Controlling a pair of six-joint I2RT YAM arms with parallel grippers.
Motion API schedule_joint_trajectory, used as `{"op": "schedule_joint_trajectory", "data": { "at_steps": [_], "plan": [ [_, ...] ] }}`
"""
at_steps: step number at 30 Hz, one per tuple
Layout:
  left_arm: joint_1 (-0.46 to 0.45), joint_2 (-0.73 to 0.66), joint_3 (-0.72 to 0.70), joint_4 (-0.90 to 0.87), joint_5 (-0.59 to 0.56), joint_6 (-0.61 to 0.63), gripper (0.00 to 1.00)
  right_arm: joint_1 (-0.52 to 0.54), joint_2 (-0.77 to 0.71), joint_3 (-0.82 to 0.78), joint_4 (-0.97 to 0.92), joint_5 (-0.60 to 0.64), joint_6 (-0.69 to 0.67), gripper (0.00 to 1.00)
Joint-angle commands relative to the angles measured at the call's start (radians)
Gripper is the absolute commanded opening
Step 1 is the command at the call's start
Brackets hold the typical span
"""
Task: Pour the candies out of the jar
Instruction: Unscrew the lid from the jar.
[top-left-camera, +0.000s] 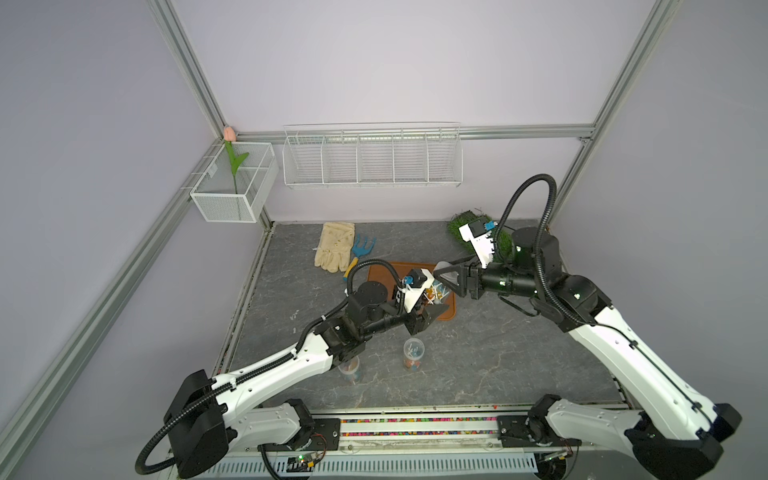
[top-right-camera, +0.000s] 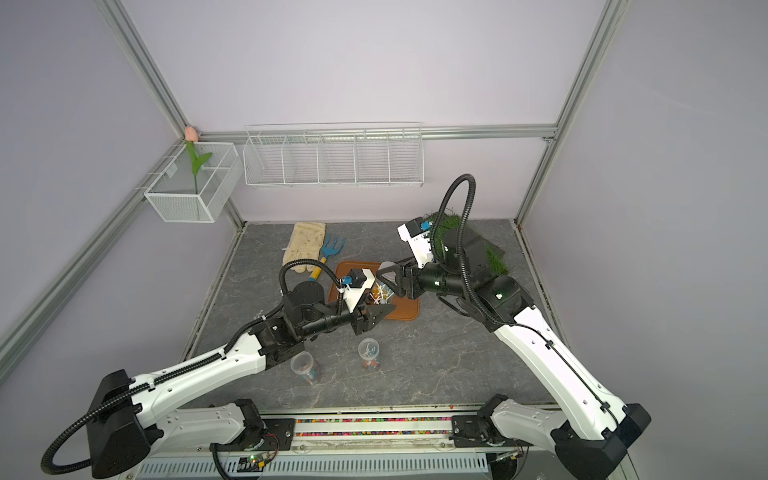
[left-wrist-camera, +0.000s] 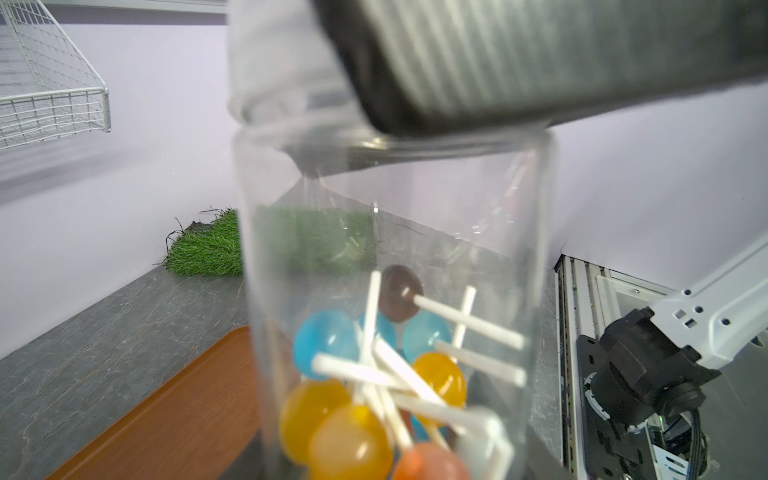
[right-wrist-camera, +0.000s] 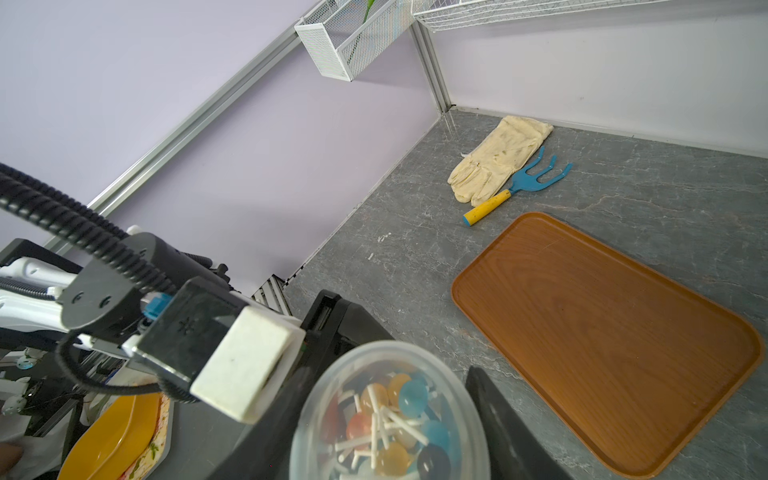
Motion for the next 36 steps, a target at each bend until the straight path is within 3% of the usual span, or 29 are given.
{"op": "schedule_joint_trajectory", "data": {
  "at_steps": [1, 5, 9, 12, 17, 18, 21, 23, 30, 36],
  "plan": [
    [-0.011, -0.012, 0.011, 0.035, 0.017, 0.011, 0.44, -0.001, 0.005, 0.042, 0.027, -0.021, -0.048, 0.51],
    [-0.011, -0.023, 0.013, 0.028, 0.044, 0.001, 0.44, -0.029, 0.001, 0.081, 0.018, -0.142, -0.16, 0.49],
    [-0.011, -0.033, 0.021, 0.02, 0.087, -0.012, 0.44, -0.074, -0.018, 0.064, 0.081, -0.492, -0.323, 0.5],
    [-0.014, -0.032, 0.036, 0.003, 0.109, -0.012, 0.44, -0.08, -0.001, 0.095, 0.019, -0.61, -0.428, 0.5],
    [-0.017, -0.034, 0.037, 0.007, 0.108, -0.01, 0.44, -0.08, 0.033, 0.137, -0.07, -0.604, -0.472, 0.49],
    [-0.017, -0.033, 0.036, 0.007, 0.108, -0.009, 0.44, -0.081, 0.031, 0.135, -0.069, -0.595, -0.467, 0.55],
    [-0.017, -0.033, 0.035, 0.014, 0.103, -0.008, 0.44, -0.08, 0.01, 0.12, -0.042, -0.552, -0.426, 0.88],
    [-0.017, -0.036, 0.032, 0.015, 0.095, -0.006, 0.44, -0.08, -0.013, 0.103, 0.0, -0.534, -0.377, 0.95],
    [-0.019, -0.042, 0.017, 0.022, 0.077, -0.004, 0.44, -0.08, -0.073, 0.079, 0.05, -0.282, -0.13, 0.99],
    [-0.02, -0.047, 0.004, 0.025, 0.052, 0.0, 0.44, -0.051, -0.07, 0.09, -0.032, -0.163, -0.055, 0.96]
  ]
}}
